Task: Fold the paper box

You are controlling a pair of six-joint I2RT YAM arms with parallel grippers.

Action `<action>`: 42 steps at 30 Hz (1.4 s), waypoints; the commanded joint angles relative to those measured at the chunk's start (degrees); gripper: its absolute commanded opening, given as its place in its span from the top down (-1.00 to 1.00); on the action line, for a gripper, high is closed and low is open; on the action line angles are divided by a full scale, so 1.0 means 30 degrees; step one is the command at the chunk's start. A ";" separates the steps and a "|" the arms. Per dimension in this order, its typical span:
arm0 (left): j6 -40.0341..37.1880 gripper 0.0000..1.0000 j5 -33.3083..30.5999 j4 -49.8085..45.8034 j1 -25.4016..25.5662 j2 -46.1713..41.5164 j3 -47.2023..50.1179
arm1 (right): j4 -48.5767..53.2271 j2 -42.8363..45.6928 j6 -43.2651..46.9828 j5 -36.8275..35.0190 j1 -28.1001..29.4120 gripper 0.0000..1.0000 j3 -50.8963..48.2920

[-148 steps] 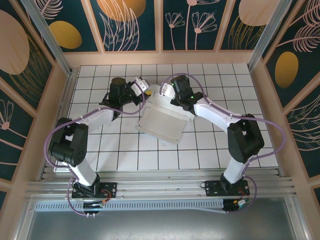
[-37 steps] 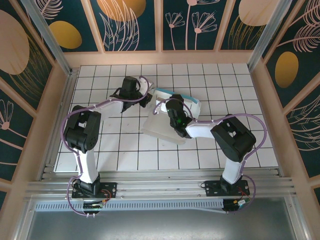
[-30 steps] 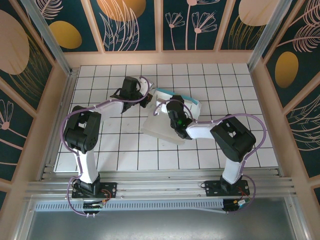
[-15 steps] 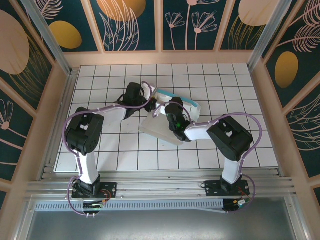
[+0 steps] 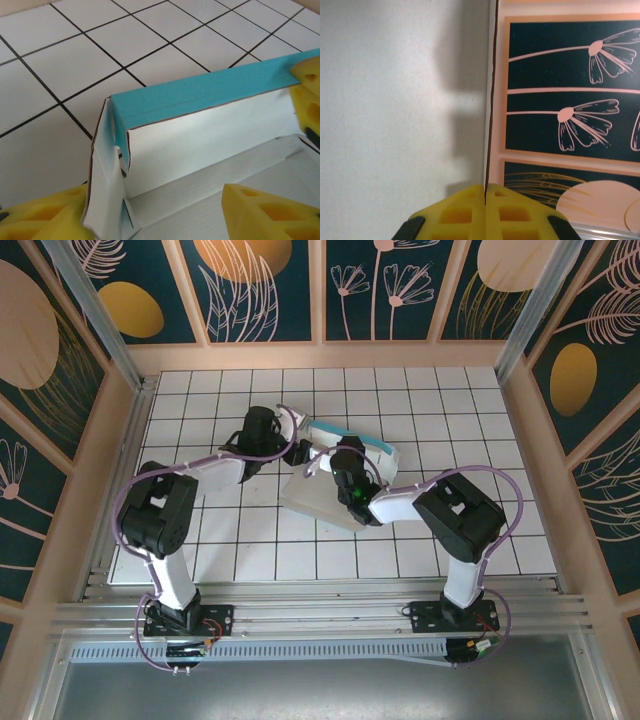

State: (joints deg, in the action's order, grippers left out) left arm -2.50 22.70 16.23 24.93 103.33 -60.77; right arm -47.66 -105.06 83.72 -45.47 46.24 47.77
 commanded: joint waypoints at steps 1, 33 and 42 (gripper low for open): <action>-0.1110 -0.37 0.1029 0.0194 -0.0560 -0.2139 0.1004 | 0.0264 -0.0183 0.0126 0.0858 0.0319 0.92 -0.0542; -1.3871 -0.23 0.6180 -0.8594 -0.4596 0.4809 -0.7896 | 0.0593 -0.0032 0.0173 0.0951 0.0230 0.92 -0.0513; -1.5436 -0.21 0.5884 -0.9570 -0.3667 0.5396 -0.8340 | 0.0621 -0.0148 0.0217 0.0962 0.0261 0.93 -0.0317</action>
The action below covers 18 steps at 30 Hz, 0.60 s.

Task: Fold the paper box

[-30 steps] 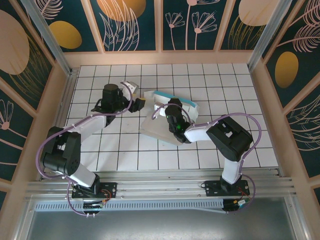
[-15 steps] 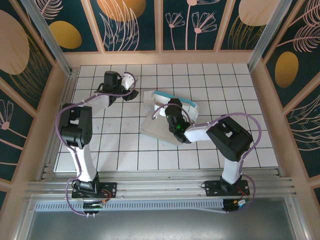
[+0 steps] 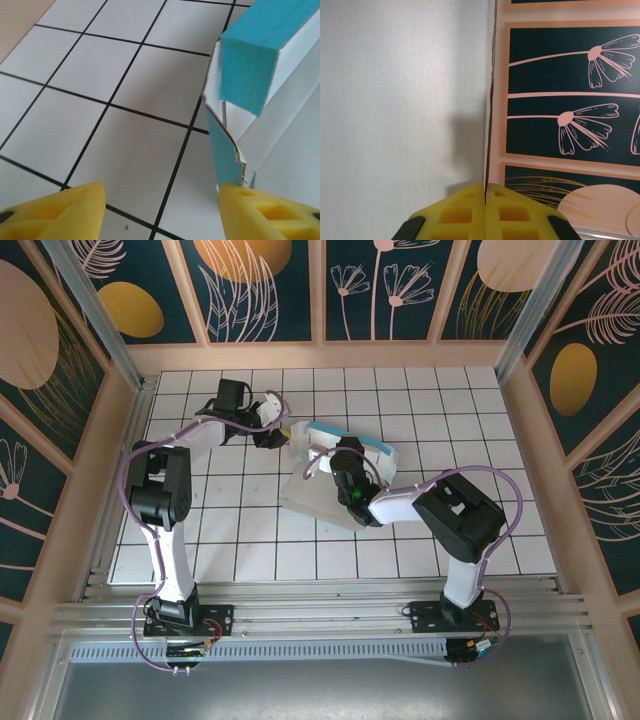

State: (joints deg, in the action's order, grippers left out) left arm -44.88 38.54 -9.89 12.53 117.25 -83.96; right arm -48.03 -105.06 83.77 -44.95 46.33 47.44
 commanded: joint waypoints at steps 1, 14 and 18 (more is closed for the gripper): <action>-0.1404 -0.19 0.0417 -0.0885 0.0526 0.0860 -0.0675 | 0.0768 -0.0132 0.0238 0.0775 0.0261 0.93 -0.0206; -0.1038 -0.04 0.3117 -0.2204 0.1043 0.0888 -0.1285 | 0.0882 -0.0200 0.0218 0.0808 0.0289 0.93 0.0065; -0.0529 0.05 0.2831 -0.2141 0.1494 0.0962 -0.1404 | 0.0861 -0.0261 0.0173 0.0823 0.0289 0.93 0.0094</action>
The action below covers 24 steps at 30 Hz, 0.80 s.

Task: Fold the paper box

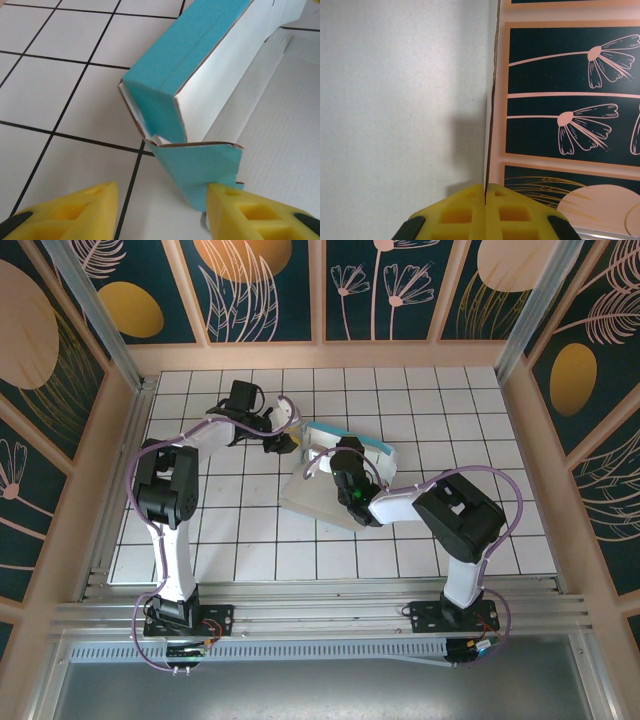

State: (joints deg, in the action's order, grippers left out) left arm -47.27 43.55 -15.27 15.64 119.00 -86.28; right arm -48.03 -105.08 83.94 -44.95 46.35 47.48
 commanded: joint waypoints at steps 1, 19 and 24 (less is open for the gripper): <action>0.0678 0.06 0.1024 -0.0274 0.0563 0.0433 -0.0704 | 0.0863 -0.0278 0.0088 0.0810 0.0291 0.93 0.0071; 0.7621 0.23 -0.3325 0.4011 0.1618 0.0241 0.0647 | 0.1001 -0.0271 -0.0265 0.0801 0.0423 0.93 -0.0021; 0.9212 0.37 -0.5209 0.4972 0.2266 -0.0118 0.1404 | 0.1066 -0.0301 -0.0382 0.0747 0.0430 0.93 0.0034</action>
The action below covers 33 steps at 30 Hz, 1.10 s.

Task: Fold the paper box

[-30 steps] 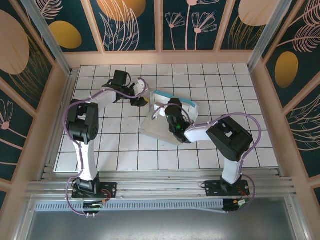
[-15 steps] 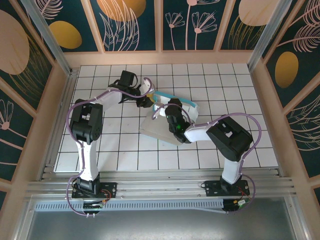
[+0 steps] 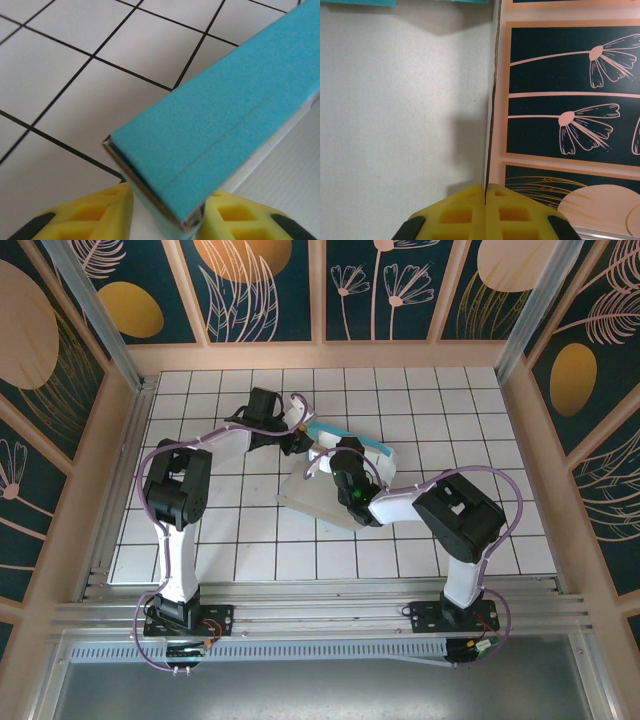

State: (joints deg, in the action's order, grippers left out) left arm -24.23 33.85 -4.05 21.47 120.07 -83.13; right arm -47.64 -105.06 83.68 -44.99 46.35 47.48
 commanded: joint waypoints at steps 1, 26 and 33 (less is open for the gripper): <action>0.1799 0.41 -0.2579 0.1163 0.0447 -0.0496 0.0319 | 0.0952 -0.0285 -0.0295 0.0733 0.0459 0.93 0.0065; 0.4874 1.00 -0.9223 0.1409 0.1982 0.0048 0.0672 | 0.0702 -0.0286 -0.0376 0.0707 0.0543 0.93 -0.0026; 0.5356 0.60 -0.9355 0.0817 0.2095 0.0524 0.0143 | 0.0813 -0.0228 -0.0469 0.0755 0.0566 0.93 0.0017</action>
State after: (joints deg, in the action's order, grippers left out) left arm -8.73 9.65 0.16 27.79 118.89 -81.28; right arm -47.27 -105.06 83.48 -45.12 46.57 47.51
